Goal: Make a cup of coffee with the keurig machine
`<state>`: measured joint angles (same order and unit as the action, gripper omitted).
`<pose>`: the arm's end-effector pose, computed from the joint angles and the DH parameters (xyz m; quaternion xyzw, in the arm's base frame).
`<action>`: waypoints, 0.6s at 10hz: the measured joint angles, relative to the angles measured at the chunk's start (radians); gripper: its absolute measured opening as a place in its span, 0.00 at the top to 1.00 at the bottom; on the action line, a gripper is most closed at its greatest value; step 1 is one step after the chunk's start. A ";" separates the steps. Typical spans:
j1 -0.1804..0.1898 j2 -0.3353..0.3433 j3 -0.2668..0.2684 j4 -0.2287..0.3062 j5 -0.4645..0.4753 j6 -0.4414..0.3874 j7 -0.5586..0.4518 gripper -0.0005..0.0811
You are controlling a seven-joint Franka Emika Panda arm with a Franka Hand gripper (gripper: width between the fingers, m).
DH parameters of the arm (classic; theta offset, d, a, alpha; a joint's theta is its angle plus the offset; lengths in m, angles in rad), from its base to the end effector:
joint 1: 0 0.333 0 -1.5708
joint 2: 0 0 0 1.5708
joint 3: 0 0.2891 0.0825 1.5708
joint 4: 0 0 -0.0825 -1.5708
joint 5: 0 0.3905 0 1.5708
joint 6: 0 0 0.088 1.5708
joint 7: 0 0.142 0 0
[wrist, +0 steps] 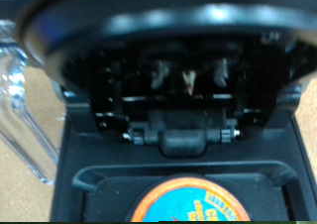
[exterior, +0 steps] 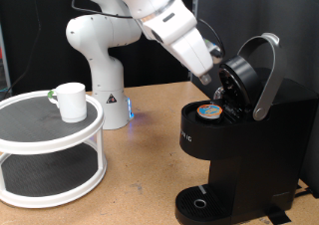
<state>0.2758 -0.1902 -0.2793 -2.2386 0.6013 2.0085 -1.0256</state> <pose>0.5011 0.0492 0.3941 -0.8899 -0.3512 -0.1195 0.2655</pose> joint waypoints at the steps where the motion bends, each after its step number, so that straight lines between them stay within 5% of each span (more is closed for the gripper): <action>1: -0.002 -0.014 -0.016 0.008 0.024 -0.026 -0.014 0.01; 6: -0.008 -0.075 -0.055 0.073 0.043 -0.091 0.010 0.01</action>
<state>0.2675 -0.2651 -0.3342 -2.1659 0.6442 1.9171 -1.0157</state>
